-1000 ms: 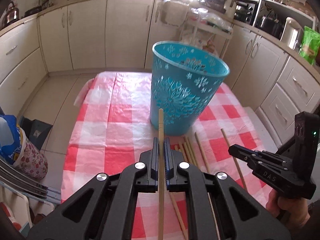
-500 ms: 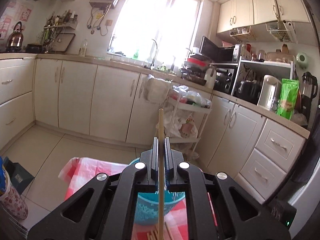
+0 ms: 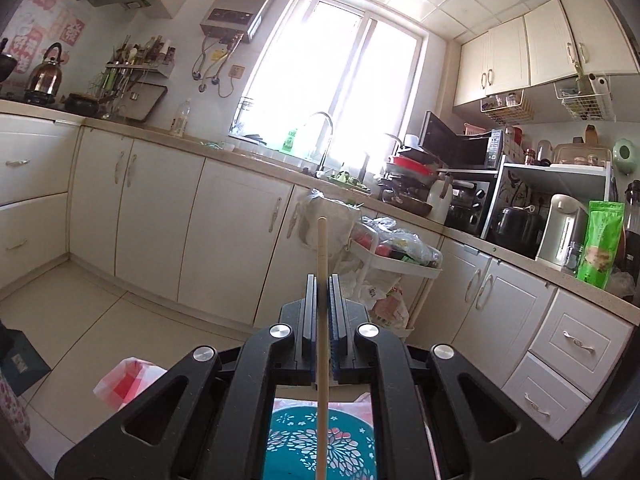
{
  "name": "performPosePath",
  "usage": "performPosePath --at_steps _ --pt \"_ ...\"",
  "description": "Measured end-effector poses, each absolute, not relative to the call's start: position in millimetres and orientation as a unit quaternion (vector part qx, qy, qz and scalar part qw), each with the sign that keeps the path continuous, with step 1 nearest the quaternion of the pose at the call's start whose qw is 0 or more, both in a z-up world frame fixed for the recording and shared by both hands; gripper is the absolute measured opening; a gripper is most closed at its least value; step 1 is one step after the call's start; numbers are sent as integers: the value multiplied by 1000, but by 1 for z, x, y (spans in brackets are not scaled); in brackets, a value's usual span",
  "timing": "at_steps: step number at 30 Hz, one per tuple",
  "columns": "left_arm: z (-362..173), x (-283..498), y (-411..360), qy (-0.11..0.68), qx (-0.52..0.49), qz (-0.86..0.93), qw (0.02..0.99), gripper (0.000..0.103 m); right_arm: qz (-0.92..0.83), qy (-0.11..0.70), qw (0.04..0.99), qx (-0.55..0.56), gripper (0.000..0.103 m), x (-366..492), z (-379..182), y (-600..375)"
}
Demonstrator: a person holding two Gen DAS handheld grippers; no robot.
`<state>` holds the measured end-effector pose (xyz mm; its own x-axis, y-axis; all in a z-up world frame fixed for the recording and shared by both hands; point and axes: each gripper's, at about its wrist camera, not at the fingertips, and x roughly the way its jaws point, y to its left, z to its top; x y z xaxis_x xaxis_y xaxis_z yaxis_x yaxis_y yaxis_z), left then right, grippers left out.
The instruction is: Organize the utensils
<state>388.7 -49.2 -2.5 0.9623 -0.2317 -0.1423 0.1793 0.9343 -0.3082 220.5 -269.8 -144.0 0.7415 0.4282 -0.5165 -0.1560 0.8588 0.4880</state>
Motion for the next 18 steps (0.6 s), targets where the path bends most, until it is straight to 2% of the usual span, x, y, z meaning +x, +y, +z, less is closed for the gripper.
performPosePath --at_steps 18 --pt "-69 394 -66 175 -85 -84 977 5 154 319 909 219 6 222 -143 -275"
